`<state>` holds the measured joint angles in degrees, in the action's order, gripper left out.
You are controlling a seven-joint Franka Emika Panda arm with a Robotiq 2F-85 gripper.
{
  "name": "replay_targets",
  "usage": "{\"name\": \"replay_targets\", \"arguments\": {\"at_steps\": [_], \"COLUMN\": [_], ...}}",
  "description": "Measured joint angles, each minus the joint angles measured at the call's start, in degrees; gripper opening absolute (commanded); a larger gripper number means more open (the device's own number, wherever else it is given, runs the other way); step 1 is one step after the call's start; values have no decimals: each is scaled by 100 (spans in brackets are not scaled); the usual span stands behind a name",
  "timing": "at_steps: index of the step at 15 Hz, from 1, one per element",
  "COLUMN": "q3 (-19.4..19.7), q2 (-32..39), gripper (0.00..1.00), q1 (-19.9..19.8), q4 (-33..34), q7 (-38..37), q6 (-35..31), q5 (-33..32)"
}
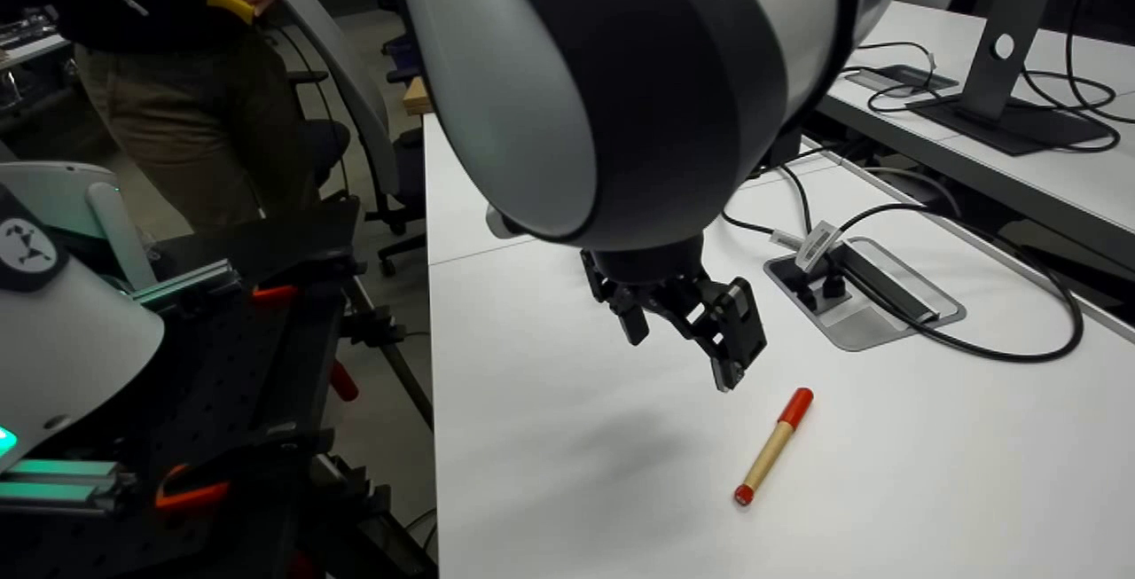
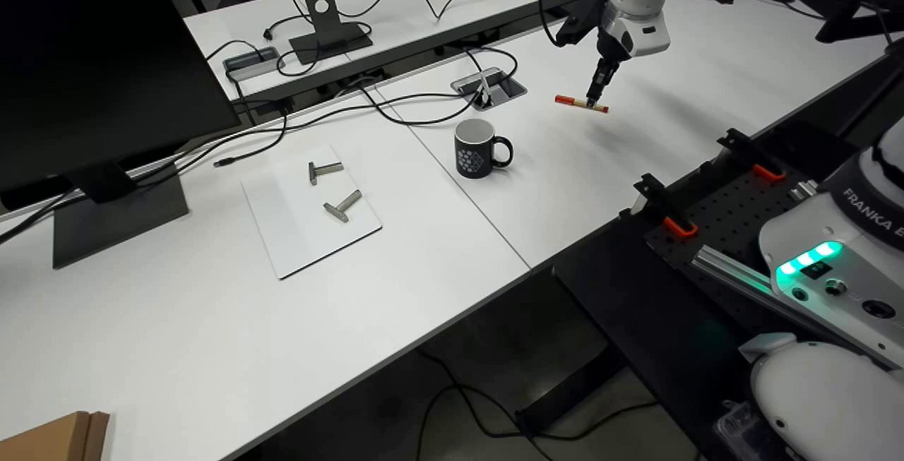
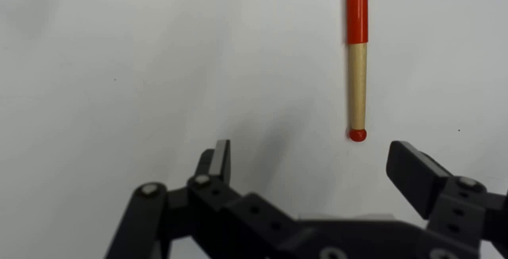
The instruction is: Put the pen inside the mug cup
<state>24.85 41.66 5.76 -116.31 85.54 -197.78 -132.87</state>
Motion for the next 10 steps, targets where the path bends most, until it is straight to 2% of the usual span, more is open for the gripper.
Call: {"name": "replay_targets", "arguments": {"at_steps": [4,10], "q3": [44,-75], "q2": [0,-4], "gripper": [100,100], "q1": [-12,-73], "q4": [48,159], "q7": [0,2], "q6": [0,0], "q5": [-195,-1064]}}
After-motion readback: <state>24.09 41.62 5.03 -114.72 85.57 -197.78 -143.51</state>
